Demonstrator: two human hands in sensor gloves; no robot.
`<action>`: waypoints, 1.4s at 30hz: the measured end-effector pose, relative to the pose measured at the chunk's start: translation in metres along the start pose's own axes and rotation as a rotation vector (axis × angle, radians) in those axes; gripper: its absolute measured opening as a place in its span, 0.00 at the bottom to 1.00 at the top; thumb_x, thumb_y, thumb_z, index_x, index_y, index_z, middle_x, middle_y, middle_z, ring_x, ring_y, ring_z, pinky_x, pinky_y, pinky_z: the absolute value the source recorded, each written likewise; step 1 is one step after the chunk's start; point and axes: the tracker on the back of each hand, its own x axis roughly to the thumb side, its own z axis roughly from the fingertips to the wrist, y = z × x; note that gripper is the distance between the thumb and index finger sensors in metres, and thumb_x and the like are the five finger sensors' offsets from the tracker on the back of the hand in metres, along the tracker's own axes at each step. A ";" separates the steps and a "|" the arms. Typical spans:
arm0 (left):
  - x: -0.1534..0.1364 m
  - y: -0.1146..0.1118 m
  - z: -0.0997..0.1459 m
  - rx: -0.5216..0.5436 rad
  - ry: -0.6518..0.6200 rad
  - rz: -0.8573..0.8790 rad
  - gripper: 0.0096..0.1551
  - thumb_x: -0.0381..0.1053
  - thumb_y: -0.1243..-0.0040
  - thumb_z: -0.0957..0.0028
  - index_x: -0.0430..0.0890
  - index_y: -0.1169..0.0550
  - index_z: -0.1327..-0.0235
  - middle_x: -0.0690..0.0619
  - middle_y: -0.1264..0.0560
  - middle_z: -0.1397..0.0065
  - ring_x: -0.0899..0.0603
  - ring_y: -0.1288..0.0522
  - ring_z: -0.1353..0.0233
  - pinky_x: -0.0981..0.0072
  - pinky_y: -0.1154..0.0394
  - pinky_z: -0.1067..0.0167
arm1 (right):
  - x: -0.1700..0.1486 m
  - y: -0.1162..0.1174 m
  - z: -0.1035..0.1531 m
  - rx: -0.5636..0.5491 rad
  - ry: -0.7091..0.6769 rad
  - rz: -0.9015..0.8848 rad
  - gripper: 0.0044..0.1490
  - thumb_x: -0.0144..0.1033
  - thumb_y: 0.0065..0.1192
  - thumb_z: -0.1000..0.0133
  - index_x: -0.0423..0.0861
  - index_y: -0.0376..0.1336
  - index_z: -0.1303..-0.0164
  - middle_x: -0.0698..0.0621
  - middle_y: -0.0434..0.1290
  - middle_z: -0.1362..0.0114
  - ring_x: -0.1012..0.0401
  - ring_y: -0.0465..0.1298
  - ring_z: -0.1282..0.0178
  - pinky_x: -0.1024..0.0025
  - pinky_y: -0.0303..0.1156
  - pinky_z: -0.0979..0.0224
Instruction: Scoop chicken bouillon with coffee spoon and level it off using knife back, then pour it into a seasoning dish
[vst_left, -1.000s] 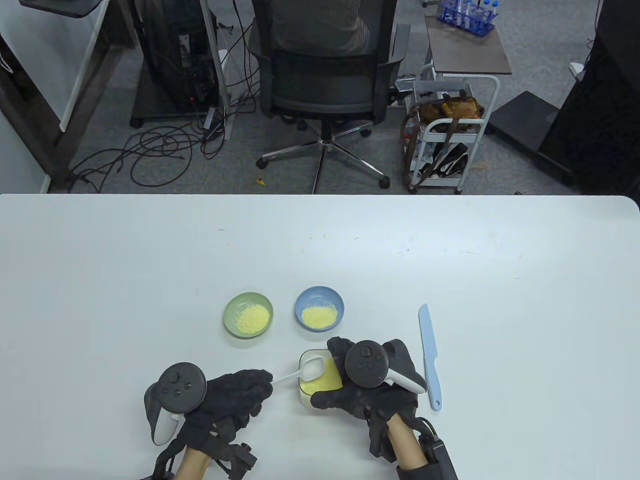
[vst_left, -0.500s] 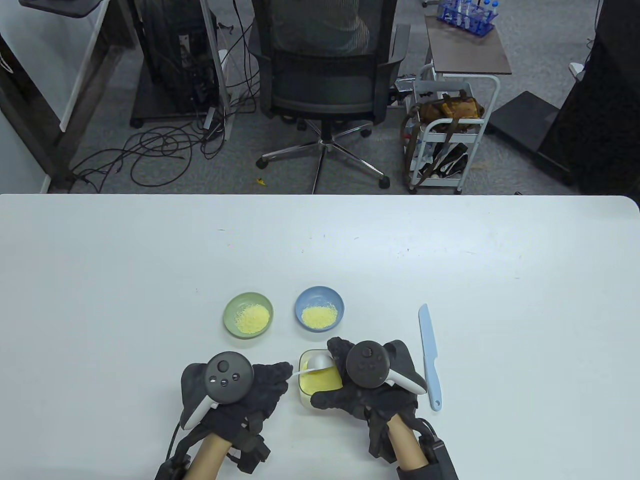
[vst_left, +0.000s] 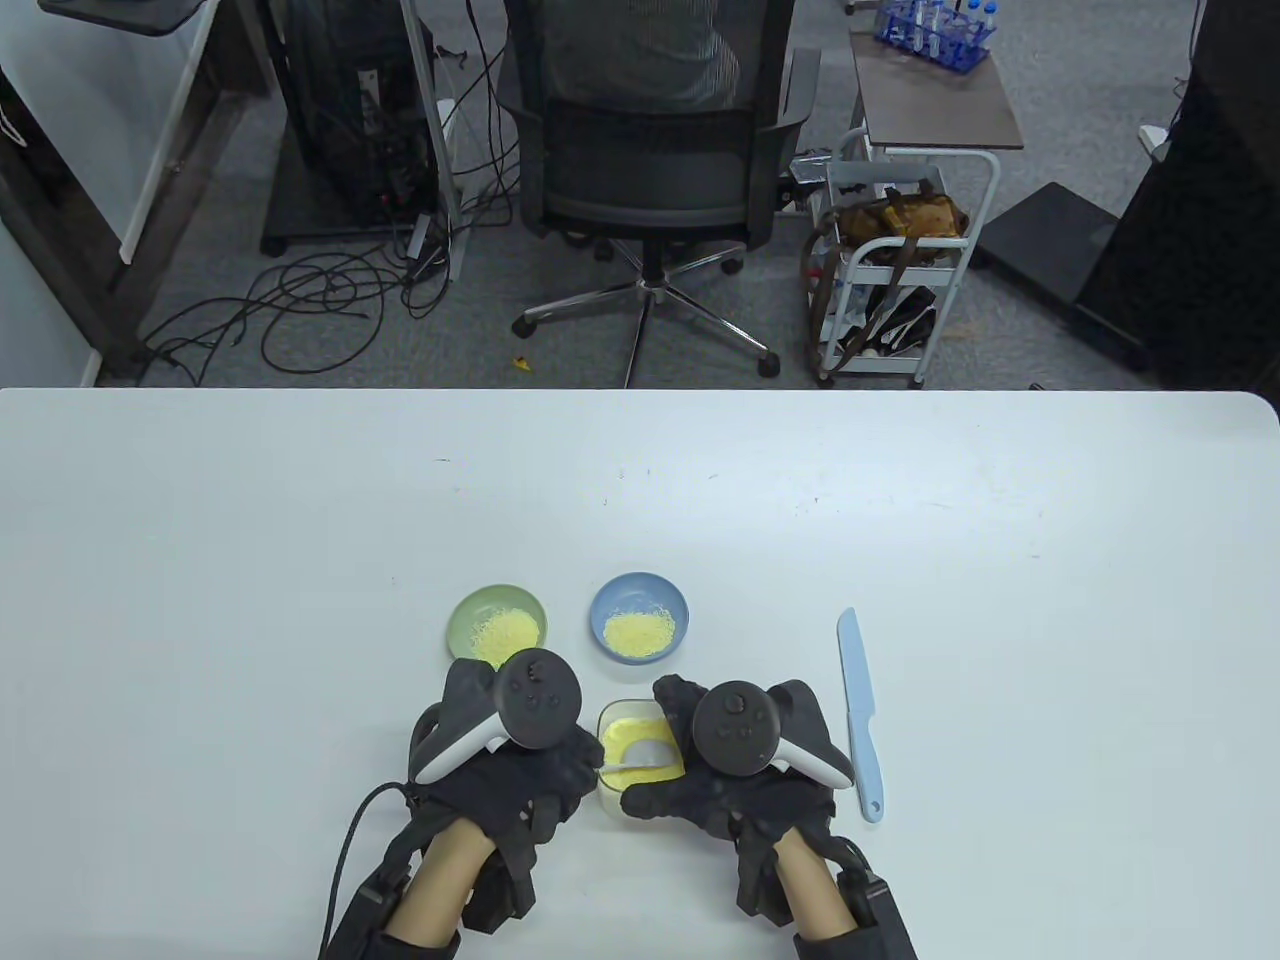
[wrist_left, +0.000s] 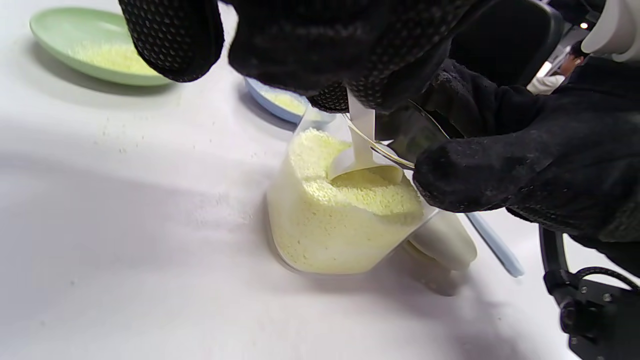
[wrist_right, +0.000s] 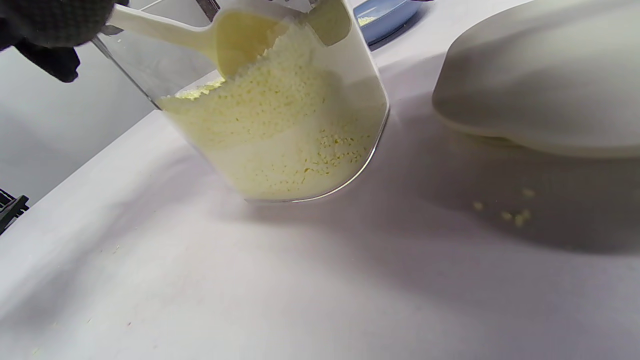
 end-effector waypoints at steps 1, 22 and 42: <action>-0.001 0.000 -0.002 -0.016 0.001 0.019 0.23 0.48 0.29 0.54 0.36 0.17 0.52 0.44 0.18 0.79 0.59 0.27 0.85 0.53 0.25 0.48 | 0.000 0.000 0.000 0.000 0.000 -0.001 0.68 0.64 0.61 0.49 0.40 0.26 0.25 0.33 0.37 0.17 0.29 0.44 0.22 0.26 0.31 0.27; -0.057 -0.034 -0.012 -0.248 -0.060 0.677 0.26 0.49 0.43 0.46 0.25 0.19 0.59 0.55 0.16 0.89 0.62 0.25 0.92 0.65 0.20 0.60 | -0.001 0.001 0.000 -0.002 0.002 -0.012 0.68 0.64 0.61 0.49 0.41 0.26 0.25 0.33 0.37 0.17 0.29 0.44 0.22 0.26 0.31 0.27; -0.083 -0.064 0.015 -0.091 -0.253 0.958 0.27 0.50 0.44 0.44 0.25 0.21 0.55 0.53 0.16 0.85 0.61 0.24 0.90 0.62 0.21 0.57 | -0.001 0.001 0.001 0.006 0.020 -0.020 0.68 0.64 0.61 0.49 0.42 0.25 0.25 0.34 0.37 0.17 0.29 0.44 0.22 0.26 0.31 0.27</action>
